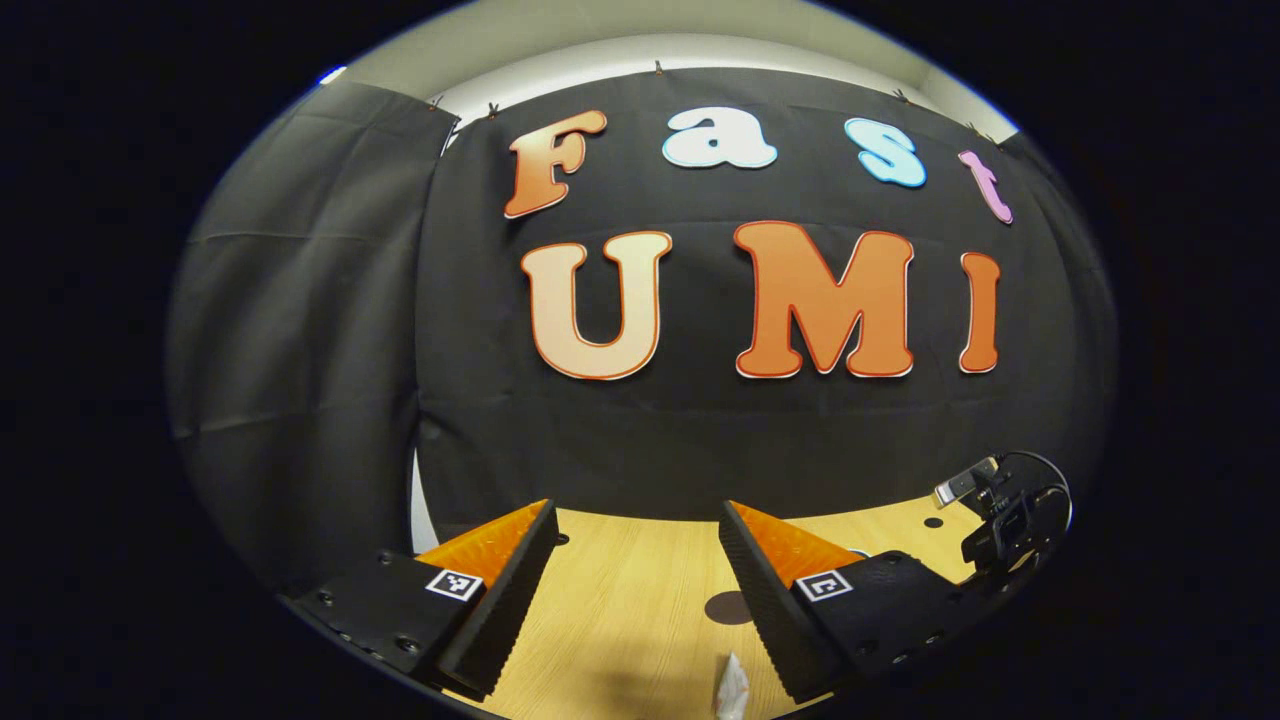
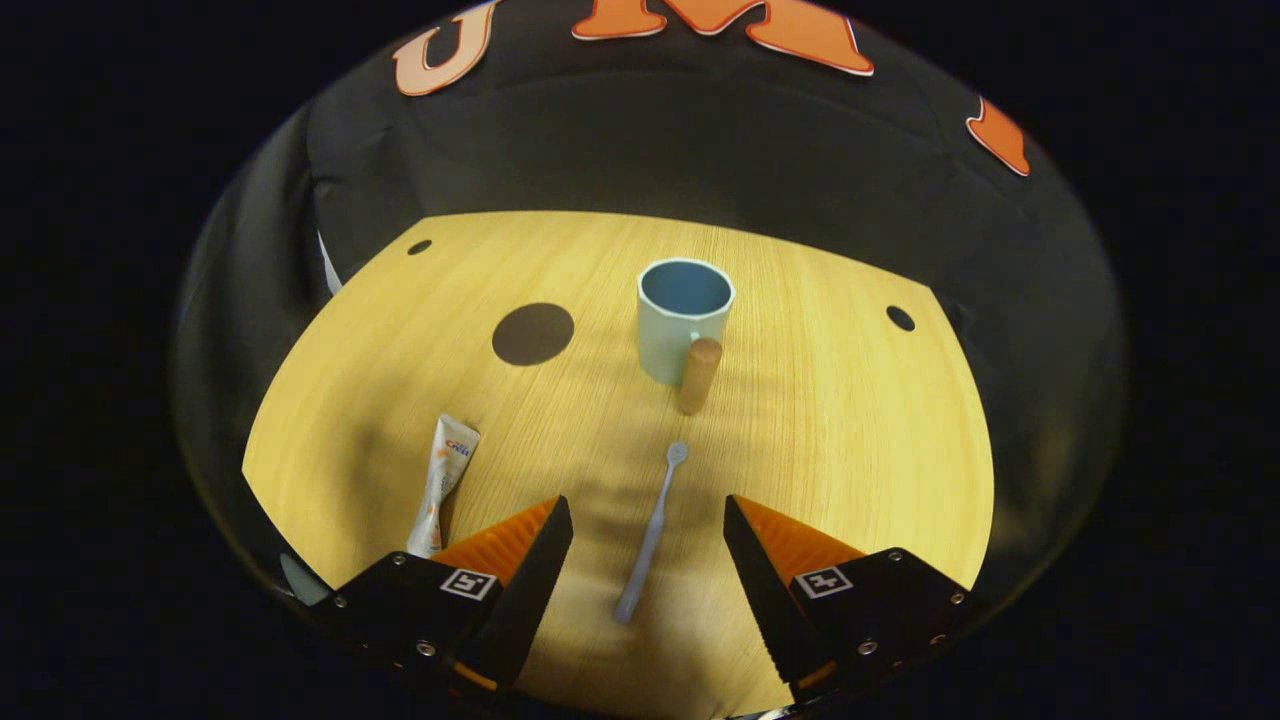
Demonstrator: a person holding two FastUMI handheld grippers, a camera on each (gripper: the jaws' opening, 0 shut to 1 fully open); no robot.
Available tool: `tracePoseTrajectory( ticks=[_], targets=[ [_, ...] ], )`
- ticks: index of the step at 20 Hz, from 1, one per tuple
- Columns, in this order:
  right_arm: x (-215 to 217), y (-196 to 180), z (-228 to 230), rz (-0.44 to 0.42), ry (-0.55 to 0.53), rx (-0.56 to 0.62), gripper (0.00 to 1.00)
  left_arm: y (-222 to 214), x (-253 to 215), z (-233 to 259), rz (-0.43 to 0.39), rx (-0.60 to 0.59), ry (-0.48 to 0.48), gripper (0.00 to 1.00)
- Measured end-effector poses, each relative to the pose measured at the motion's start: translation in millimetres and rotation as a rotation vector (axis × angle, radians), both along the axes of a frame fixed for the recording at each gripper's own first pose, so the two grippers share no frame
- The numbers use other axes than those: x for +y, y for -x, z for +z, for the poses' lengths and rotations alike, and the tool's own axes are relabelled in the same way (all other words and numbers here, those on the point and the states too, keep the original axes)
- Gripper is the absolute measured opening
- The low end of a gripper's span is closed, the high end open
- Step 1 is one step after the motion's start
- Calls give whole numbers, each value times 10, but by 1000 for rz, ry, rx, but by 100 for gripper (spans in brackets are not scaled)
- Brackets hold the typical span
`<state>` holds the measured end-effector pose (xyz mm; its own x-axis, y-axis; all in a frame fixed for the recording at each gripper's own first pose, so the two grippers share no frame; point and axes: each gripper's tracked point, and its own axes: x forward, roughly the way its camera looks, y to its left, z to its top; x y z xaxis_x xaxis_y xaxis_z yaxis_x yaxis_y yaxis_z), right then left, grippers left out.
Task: Put the toothbrush and toothpaste on the desktop into the cup, then pick up the cup and place it on the coaster on the desktop.
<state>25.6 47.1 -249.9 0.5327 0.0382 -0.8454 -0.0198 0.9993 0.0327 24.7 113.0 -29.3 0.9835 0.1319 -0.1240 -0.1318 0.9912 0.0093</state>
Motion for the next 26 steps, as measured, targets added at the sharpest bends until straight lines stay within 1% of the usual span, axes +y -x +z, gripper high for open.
tracePoseTrajectory(
  ticks=[1,2,3,7,10,11,13,15,16,17,18,19,20,21,22,23,24,26],
  targets=[
    [6,4,-82,-5,-7,28,91,-6,24,-26,9,9,3,98],
    [32,14,-163,-7,-18,63,85,-19,35,-42,18,15,3,98],
    [57,8,-267,-13,-29,92,87,-13,59,-67,25,19,0,98],
    [6,43,-534,-41,-31,188,78,51,69,-96,29,24,-23,98],
    [-11,27,-719,-40,-23,246,70,33,37,-91,24,18,-38,97],
    [-14,33,-774,-44,-21,266,69,23,32,-93,24,21,-42,98],
    [-39,8,-843,-58,-18,297,63,-11,5,-109,19,26,-43,98],
    [-100,-55,-880,-65,3,313,54,-37,-24,-135,13,34,-43,98],
    [-116,-90,-882,-66,3,322,46,-42,-34,-146,9,38,-44,98],
    [-132,-133,-877,-69,4,331,43,-65,-56,-145,4,40,-43,98],
    [-142,-182,-876,-70,0,343,36,-79,-72,-162,-1,43,-43,97],
    [-148,-240,-846,-76,-12,362,33,-97,-88,-175,-6,48,-43,98],
    [-167,-317,-808,-89,-19,368,25,-113,-111,-209,-11,56,-41,98],
    [-201,-406,-756,-105,-24,372,22,-126,-128,-222,-17,64,-36,97],
    [-227,-510,-716,-118,-34,372,16,-152,-165,-269,-29,75,-29,98],
    [-257,-623,-659,-125,-42,367,14,-175,-207,-318,-42,91,-22,98],
    [-267,-741,-604,-116,-58,361,10,-194,-246,-373,-57,112,-13,98],
    [-302,-996,-473,-106,-92,347,7,-241,-332,-546,-87,174,11,98]
  ],
)
